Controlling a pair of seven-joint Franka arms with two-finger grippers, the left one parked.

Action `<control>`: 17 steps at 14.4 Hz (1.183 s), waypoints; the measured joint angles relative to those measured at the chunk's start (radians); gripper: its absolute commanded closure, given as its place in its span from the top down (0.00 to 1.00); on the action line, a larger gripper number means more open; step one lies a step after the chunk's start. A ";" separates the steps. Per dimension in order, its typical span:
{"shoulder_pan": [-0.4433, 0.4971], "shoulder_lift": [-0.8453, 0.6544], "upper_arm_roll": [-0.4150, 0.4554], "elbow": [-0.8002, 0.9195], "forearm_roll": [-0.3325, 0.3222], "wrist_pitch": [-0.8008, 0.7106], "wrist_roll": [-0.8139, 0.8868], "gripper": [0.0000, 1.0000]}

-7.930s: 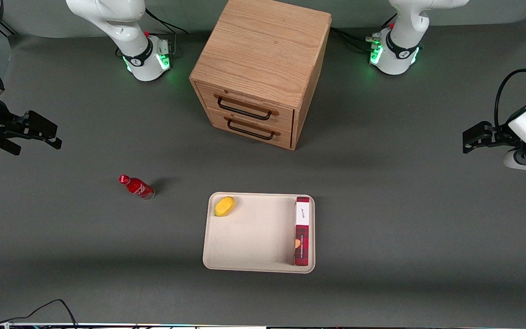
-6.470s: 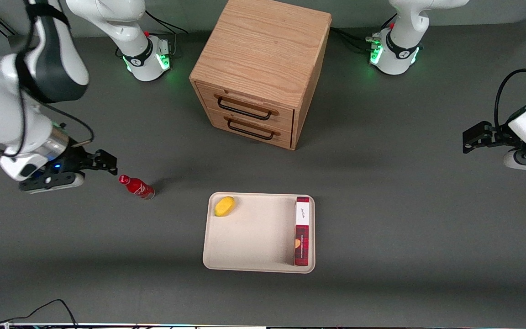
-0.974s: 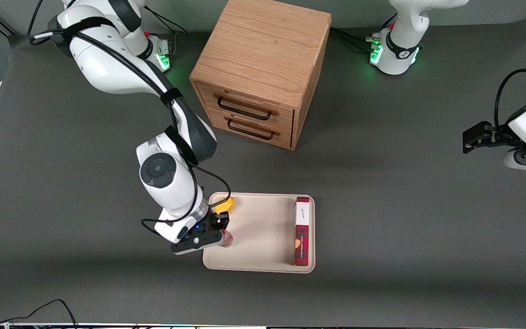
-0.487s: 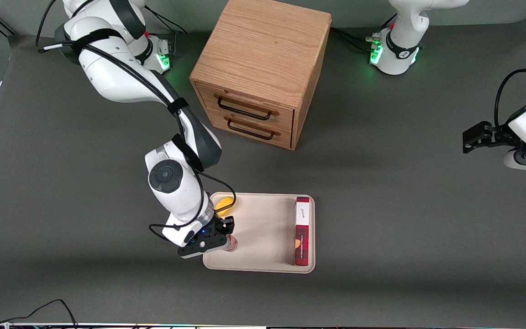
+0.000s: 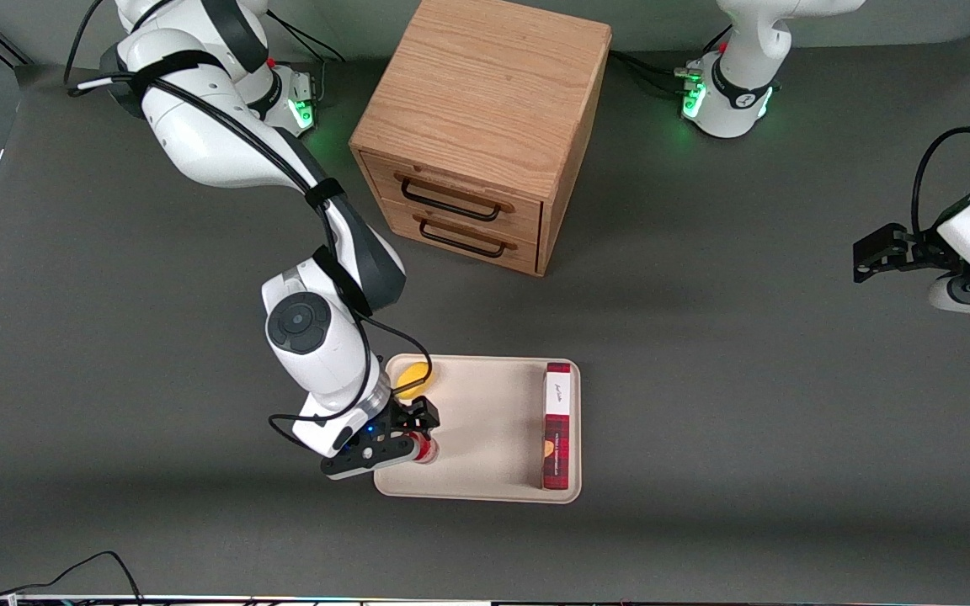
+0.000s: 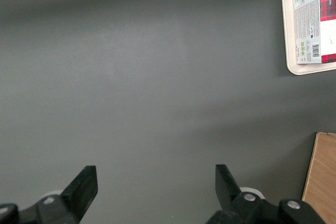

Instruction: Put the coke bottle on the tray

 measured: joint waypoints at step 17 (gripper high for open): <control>-0.435 -0.885 0.049 -0.739 0.143 -0.322 -0.180 1.00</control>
